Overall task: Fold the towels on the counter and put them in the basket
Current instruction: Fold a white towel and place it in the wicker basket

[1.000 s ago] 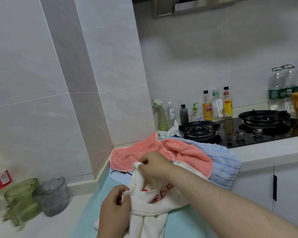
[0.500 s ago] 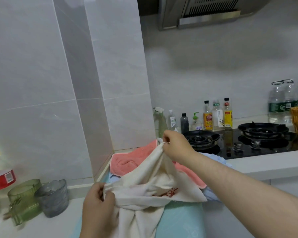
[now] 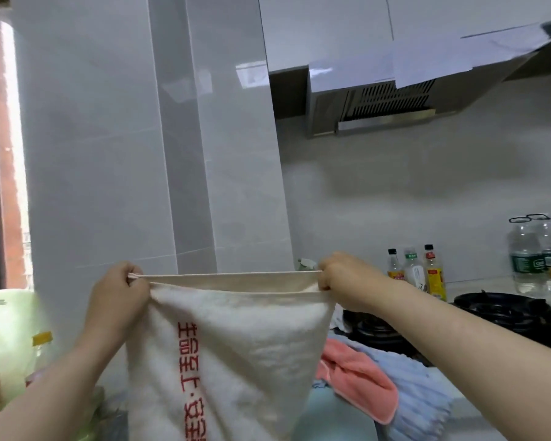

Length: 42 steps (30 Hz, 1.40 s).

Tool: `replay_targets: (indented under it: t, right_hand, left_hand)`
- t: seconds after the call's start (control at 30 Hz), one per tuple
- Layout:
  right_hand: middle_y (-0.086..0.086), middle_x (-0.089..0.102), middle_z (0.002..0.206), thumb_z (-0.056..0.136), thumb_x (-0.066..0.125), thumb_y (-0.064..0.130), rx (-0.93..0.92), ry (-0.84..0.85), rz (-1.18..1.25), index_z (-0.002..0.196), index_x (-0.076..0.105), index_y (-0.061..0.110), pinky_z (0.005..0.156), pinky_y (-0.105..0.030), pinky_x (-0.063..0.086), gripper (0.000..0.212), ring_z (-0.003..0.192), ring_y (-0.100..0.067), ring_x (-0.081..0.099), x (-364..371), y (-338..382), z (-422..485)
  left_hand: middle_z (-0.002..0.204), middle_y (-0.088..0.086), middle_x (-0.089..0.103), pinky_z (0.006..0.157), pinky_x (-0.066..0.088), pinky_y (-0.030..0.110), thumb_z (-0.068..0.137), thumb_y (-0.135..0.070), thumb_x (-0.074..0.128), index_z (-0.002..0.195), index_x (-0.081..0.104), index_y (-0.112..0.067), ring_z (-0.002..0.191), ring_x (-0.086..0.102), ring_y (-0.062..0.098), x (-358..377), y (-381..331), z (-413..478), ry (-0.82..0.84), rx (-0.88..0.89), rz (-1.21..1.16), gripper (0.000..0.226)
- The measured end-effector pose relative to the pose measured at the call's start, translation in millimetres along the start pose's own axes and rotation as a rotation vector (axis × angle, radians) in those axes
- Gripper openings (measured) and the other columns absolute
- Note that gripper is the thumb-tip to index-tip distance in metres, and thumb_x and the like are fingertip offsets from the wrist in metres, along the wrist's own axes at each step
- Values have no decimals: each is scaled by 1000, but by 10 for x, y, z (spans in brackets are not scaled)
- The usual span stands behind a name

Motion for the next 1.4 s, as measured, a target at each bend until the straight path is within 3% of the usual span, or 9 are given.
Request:
replay_targets:
  t: [0.17,0.37,0.5,0.57,0.67,0.87,1.07,1.2,1.4]
  right_hand:
    - [-1,58,88,82,42,16,6,44,62,79,64,11,74,-37,46,22,92,-24,53,-296,-8,-82]
    - [-6,52,72,89,56,30,201,-111,479,79,57,1,57,-31,32,31,66,-17,45,-515,-27,-131]
    - [-4,55,73,95,54,20,300,-226,898,86,55,8,51,-23,40,15,59,-14,48,-579,-41,-157]
    - [-4,57,75,97,53,11,346,-270,1095,92,55,12,48,-23,41,5,58,-15,50,-613,-26,-181]
    - [-7,63,83,96,51,5,414,-250,1227,90,63,13,56,-26,46,15,67,-20,57,-665,-49,-199]
    - [-11,63,79,93,51,-1,524,-158,1250,84,65,7,53,-23,43,19,67,-21,57,-692,-19,-245]
    - [-14,53,81,92,49,-3,616,51,1053,76,55,3,64,-28,39,18,75,-23,47,-151,-52,-191]
    - [0,53,71,88,53,5,654,164,816,70,54,18,53,-19,39,22,59,-11,46,577,-84,-184]
    - [-12,54,54,79,40,-4,855,107,953,61,53,14,45,-22,39,28,48,-25,56,1764,-121,-314]
  left_hand:
    - [70,10,56,58,31,35,83,1,43,70,54,-3,74,50,32,-100,-95,296,63,-59,50,17]
    - [73,20,56,56,31,36,65,-23,31,67,51,4,65,44,27,-221,-198,269,47,-51,-38,34]
    - [71,18,47,57,28,36,73,-20,32,67,46,-4,64,38,25,-271,-293,216,97,-108,-170,22]
    - [80,17,55,62,36,36,85,-11,37,77,52,6,70,46,28,-301,-273,224,149,-190,-205,24]
    - [93,20,61,68,40,38,95,-11,43,97,59,6,79,53,30,-365,-182,251,284,-310,-232,24]
    - [80,17,55,62,37,32,100,-23,47,86,58,0,72,48,25,-431,-110,249,450,-347,-162,29]
    - [83,11,61,63,43,29,100,-31,43,89,61,-4,72,55,22,1,253,102,520,-251,226,34]
    - [92,4,62,69,41,30,100,-34,39,82,51,-20,84,57,22,558,692,-248,572,-161,505,26]
    - [86,19,61,70,40,37,98,-13,43,77,48,-9,84,58,35,1456,1206,-973,346,-452,187,22]
Point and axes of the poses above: each hand's wrist, its own z-axis towards the middle knuckle, its own x-axis out of the palm, y = z × x, the point moved 1 cm from there along z, towards the middle knuckle
